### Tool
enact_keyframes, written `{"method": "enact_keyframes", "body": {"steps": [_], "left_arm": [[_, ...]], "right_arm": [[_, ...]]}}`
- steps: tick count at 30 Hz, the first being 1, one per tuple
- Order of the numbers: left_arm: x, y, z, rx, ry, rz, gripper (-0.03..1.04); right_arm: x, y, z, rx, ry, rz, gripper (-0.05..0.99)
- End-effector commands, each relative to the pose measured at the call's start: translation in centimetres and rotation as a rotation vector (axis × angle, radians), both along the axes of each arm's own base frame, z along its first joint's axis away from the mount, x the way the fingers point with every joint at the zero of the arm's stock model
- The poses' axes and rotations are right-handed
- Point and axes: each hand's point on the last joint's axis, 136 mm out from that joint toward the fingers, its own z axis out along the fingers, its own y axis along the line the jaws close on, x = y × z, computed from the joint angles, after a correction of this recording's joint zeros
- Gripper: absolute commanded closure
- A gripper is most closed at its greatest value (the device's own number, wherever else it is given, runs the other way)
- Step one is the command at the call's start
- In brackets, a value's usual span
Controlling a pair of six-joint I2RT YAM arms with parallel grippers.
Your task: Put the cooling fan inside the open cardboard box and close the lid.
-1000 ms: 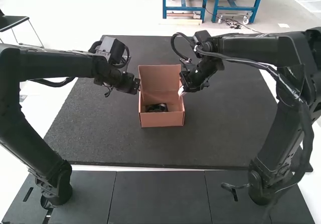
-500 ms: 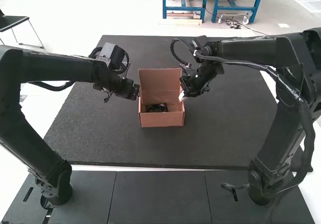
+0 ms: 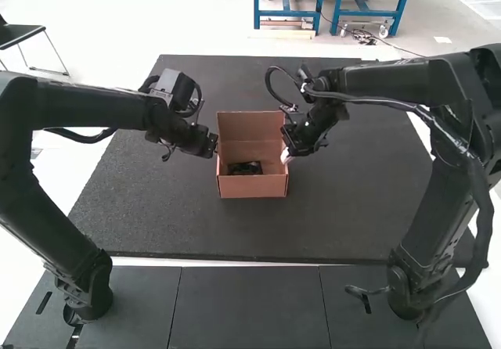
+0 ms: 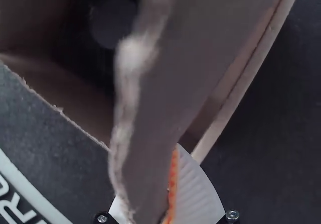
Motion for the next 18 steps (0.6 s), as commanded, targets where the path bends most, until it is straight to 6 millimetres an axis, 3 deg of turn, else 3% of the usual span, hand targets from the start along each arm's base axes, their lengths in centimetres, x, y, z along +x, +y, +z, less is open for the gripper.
{"method": "enact_keyframes", "body": {"steps": [1,16,17,18], "left_arm": [[-0.24,-0.48,1.91,-0.033,-0.042,-0.012,0.06],[-0.58,-0.33,1.93,-0.028,-0.033,-0.017,0.06],[-0.62,-0.35,1.91,-0.026,-0.032,-0.017,0.06],[-0.65,-0.27,1.86,-0.026,-0.029,-0.015,0.06]], "right_arm": [[-1.04,0.53,0.59,-0.003,-0.025,0.05,0.95],[-1.66,0.78,0.12,-0.016,-0.017,0.06,0.95],[-1.56,0.85,0.23,-0.013,-0.017,0.05,0.89],[-1.5,0.85,0.32,-0.012,-0.019,0.046,0.77]]}}
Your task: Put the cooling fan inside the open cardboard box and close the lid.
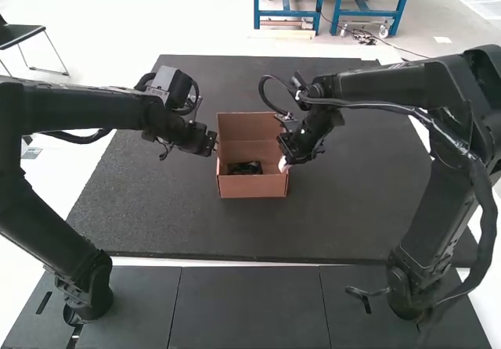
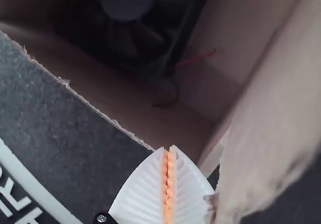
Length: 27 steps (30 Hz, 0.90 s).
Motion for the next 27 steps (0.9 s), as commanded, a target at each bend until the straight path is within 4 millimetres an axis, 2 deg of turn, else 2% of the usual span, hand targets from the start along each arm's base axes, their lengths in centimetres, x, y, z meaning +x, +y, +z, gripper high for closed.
{"method": "enact_keyframes", "body": {"steps": [1,4,6,13,19,23,27], "left_arm": [[-0.2,-0.4,0.7,-0.016,-0.012,-0.013,0.06],[-0.3,-0.2,0.9,-0.015,-0.011,-0.009,0.06],[-0.3,-0.2,1.2,-0.02,-0.02,-0.008,0.06],[-0.7,0.2,1.6,-0.02,-0.016,0.002,0.06],[-0.3,2.2,2.0,0.006,-0.024,0.059,0.06],[0.4,3.8,2.9,0.012,-0.046,0.109,0.06],[1.5,5.1,4.5,0.017,-0.092,0.159,0.06]], "right_arm": [[0.2,0.4,1.5,0.017,-0.041,-0.005,0.64],[0.2,1.2,2.4,0.025,-0.046,0.001,0.3],[-0.2,1.4,2.6,0.022,-0.037,0.011,0.17],[-1.2,1.7,3.5,0.026,0.005,0.031,0.11],[-2.2,1.6,5.2,0.042,0.019,0.058,0.08],[-2.9,1.2,6.9,0.053,0.003,0.065,0.08],[-3.2,0.7,9.5,0.086,-0.054,0.064,0.07]]}}
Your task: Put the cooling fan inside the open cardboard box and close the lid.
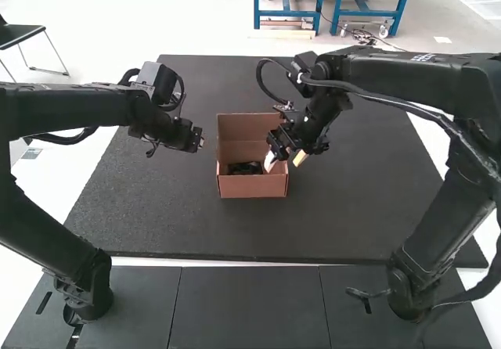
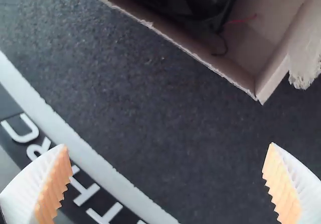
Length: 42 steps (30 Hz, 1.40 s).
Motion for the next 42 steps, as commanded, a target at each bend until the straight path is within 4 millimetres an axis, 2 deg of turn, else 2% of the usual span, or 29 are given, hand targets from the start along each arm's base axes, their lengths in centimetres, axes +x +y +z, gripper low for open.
{"method": "enact_keyframes", "body": {"steps": [1,5,8,12,20,26,34,42], "left_arm": [[1.9,1.1,4.2,-0.005,-0.115,0.057,0.06],[3.6,1.4,6.8,-0.018,-0.187,0.08,0.06],[4.7,1.1,7.9,-0.024,-0.21,0.082,0.06],[6.1,0.7,9.1,-0.03,-0.23,0.081,0.06],[8.0,-0.2,9.8,-0.036,-0.234,0.074,0.06],[8.9,-1.7,10.2,-0.051,-0.238,0.05,0.06],[8.7,-4.3,10.0,-0.066,-0.221,-0.006,0.06],[8.1,-4.7,9.1,-0.072,-0.187,-0.018,0.06]], "right_arm": [[0.2,0.5,4.4,0.081,-0.112,0.026,0.07],[0.5,-0.2,8.1,0.124,-0.256,0.008,0.06],[1.1,-0.6,10.7,0.166,-0.393,-0.007,0.06],[1.4,-1.5,12.7,0.172,-0.505,-0.035,0.05],[2.1,-3.4,13.8,0.093,-0.603,-0.06,0.05],[0.6,-4.6,13.4,0.05,-0.544,-0.056,0.05],[-0.3,-5.1,14.2,0.084,-0.539,-0.111,0.05],[-0.9,-5.0,14.2,0.118,-0.519,-0.127,0.05]]}}
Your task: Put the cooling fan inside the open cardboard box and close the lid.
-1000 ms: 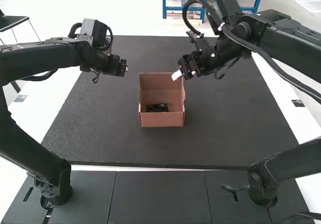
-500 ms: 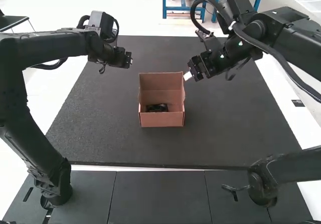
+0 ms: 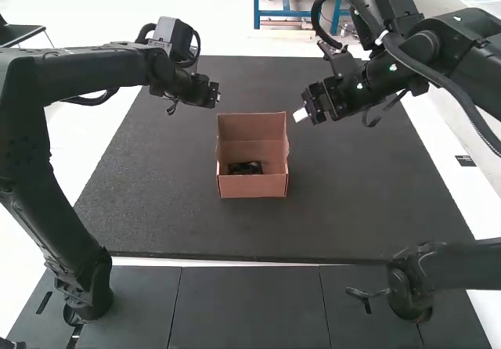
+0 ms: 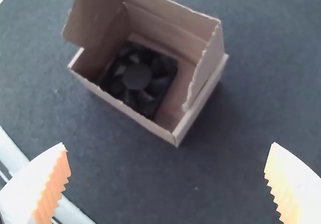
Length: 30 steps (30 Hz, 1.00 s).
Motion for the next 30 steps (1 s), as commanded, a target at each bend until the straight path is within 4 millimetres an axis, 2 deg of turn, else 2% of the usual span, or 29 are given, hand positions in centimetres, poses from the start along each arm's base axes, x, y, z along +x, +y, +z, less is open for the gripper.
{"method": "enact_keyframes", "body": {"steps": [1,11,17,30], "left_arm": [[0.1,-0.7,1.3,-0.033,-0.018,-0.013,0.06],[-1.1,-0.9,-0.5,-0.032,0.055,-0.046,0.06],[-1.5,-1.3,-0.7,-0.043,0.075,-0.068,0.06],[-3.7,-4.4,-0.9,-0.112,0.138,-0.194,0.06]], "right_arm": [[-0.3,0.0,0.7,0.04,-0.003,-0.014,0.05],[0.0,0.3,0.8,0.053,-0.012,-0.014,0.05],[0.0,0.3,0.4,0.048,-0.005,-0.012,0.05],[0.0,0.5,-0.2,0.043,0.011,-0.009,0.05]]}}
